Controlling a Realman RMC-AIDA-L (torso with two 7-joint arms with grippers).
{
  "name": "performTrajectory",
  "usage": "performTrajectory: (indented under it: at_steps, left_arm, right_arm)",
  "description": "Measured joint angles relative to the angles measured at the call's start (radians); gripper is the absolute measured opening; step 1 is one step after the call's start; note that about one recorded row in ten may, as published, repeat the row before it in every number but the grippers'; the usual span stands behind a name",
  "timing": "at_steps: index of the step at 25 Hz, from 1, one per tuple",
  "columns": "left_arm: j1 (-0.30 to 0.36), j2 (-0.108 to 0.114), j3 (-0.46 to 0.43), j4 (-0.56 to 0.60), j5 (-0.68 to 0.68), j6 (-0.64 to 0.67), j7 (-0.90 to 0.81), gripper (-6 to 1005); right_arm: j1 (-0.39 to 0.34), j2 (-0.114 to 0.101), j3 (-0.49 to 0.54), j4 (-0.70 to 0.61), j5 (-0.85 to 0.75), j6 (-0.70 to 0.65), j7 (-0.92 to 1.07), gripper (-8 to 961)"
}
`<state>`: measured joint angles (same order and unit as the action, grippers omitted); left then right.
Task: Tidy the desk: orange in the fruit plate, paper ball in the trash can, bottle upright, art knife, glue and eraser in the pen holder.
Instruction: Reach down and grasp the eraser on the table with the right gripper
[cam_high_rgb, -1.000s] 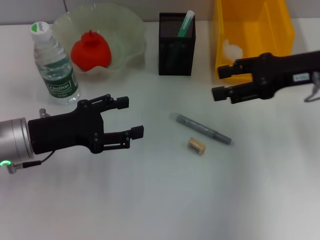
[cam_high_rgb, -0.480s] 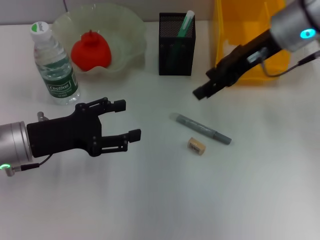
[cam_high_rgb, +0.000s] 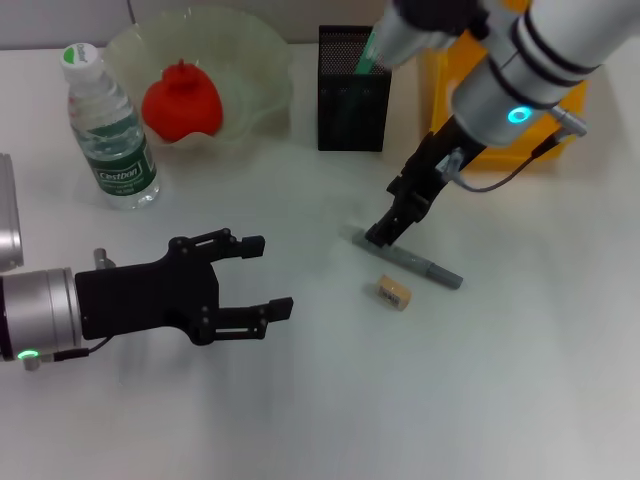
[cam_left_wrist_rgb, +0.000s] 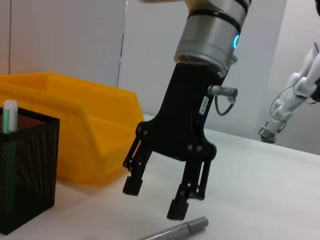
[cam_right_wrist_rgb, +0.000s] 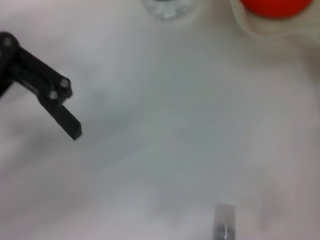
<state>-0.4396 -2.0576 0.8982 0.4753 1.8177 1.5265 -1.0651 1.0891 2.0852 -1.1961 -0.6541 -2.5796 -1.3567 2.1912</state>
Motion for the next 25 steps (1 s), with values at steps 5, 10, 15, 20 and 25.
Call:
performTrajectory:
  at_steps: [5, 10, 15, 20, 25]
  left_arm:
    - [-0.005, -0.001, 0.0, -0.02, 0.001, -0.006, 0.001, 860]
    - [-0.006, -0.001, -0.003, -0.02, 0.002, -0.008, -0.002, 859]
    - [-0.006, -0.002, 0.0, -0.02, 0.002, -0.008, -0.007, 859]
    - [-0.007, -0.003, -0.001, -0.02, -0.002, -0.005, -0.007, 860]
    - [-0.008, -0.003, -0.005, -0.02, -0.004, -0.002, -0.008, 860]
  right_arm:
    - [0.016, 0.005, -0.067, 0.054, 0.005, 0.061, 0.007, 734]
    - [0.015, 0.008, -0.117, 0.096, 0.037, 0.118, 0.006, 729]
    - [0.005, 0.008, -0.165, 0.106, 0.09, 0.152, -0.002, 681]
    - [0.001, 0.008, -0.2, 0.124, 0.101, 0.186, -0.002, 481]
    - [-0.008, 0.007, -0.27, 0.126, 0.156, 0.209, -0.004, 389]
